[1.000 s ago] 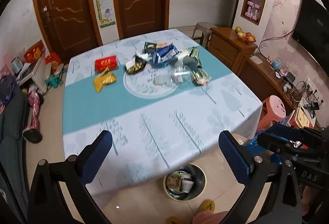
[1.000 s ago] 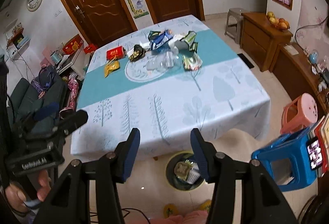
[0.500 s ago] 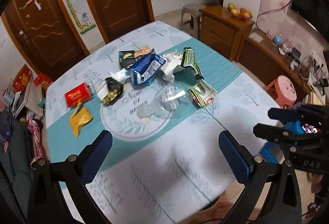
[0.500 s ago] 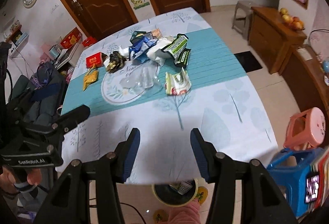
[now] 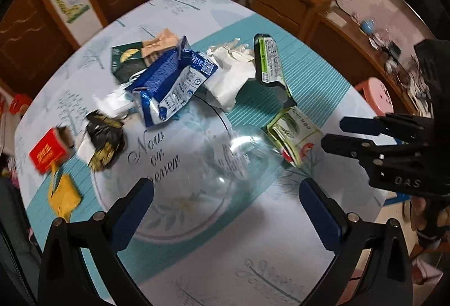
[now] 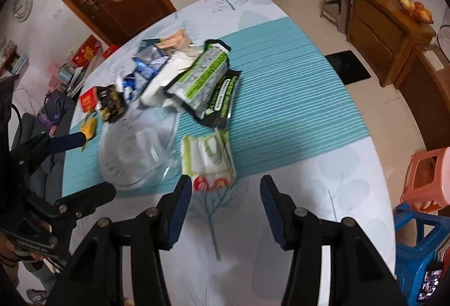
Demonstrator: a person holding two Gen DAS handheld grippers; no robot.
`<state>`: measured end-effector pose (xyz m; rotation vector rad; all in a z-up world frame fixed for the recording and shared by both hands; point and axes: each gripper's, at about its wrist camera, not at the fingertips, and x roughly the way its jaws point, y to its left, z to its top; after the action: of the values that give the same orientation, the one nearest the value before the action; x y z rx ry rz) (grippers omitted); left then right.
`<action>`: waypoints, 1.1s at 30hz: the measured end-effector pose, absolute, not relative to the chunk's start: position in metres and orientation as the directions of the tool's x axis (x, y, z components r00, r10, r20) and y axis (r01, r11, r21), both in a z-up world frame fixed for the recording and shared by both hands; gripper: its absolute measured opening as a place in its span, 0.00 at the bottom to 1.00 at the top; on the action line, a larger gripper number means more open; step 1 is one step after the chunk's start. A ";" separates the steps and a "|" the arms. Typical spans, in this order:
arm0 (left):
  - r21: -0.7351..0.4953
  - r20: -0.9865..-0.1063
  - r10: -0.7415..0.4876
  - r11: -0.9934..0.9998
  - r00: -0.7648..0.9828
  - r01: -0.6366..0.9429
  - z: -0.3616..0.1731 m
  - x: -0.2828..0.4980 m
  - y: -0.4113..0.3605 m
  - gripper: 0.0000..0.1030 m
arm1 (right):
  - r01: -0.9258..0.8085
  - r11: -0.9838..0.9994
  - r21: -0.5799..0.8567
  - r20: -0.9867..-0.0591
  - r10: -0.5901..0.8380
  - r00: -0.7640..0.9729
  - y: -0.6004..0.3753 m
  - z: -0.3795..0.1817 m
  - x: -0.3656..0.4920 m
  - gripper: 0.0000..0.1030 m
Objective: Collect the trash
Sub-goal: 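Grasp the clear plastic cup with the left tool while the right tool grasps a small white-green packet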
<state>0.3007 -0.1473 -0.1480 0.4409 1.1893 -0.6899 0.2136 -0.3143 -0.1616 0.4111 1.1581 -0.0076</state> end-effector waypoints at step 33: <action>-0.121 -0.970 -0.242 0.467 -0.005 0.876 -0.192 0.312 -0.182 0.61 | 0.403 0.865 0.299 -0.894 0.106 0.435 -0.274 -0.170 0.173 0.04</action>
<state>0.3116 -0.1821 -0.1918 0.6411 1.2780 -0.9834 0.1734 -0.2737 -0.1704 0.5197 1.1189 -0.1955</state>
